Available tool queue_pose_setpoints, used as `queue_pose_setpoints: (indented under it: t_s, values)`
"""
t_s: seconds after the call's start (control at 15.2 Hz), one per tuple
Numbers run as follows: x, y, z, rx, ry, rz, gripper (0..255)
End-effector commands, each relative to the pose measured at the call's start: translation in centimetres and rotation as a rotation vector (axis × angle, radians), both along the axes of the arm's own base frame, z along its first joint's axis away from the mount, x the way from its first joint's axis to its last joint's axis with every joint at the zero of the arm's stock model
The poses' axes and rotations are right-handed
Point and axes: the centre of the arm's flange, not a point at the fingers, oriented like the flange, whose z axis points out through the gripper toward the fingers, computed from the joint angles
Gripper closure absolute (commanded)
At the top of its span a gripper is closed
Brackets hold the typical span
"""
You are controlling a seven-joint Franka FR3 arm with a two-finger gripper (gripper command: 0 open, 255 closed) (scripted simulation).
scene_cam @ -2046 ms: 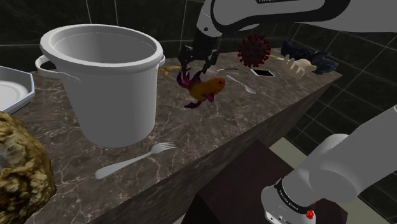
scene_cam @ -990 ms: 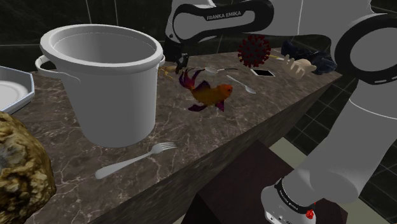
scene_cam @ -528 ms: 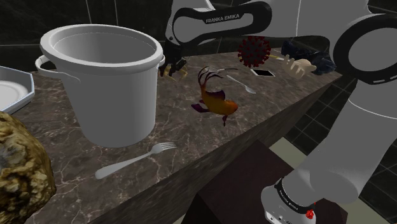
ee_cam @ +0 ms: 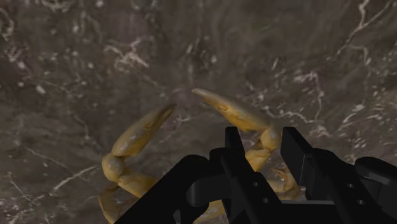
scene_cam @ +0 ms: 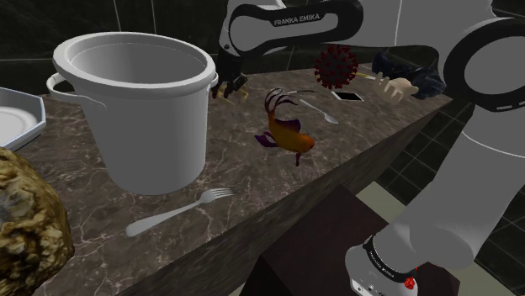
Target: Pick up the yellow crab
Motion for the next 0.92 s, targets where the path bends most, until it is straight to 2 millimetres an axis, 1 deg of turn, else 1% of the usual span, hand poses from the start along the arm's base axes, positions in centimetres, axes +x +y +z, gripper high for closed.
queue_pose_setpoints:
  t_s: [0.0,0.73,0.86]
  values:
    - [0.2,0.0,1.0,0.0,0.0,0.0,255]
    - [0.2,0.0,6.8,0.0,0.0,0.0,255]
    - [0.1,0.0,6.9,0.0,0.0,0.0,255]
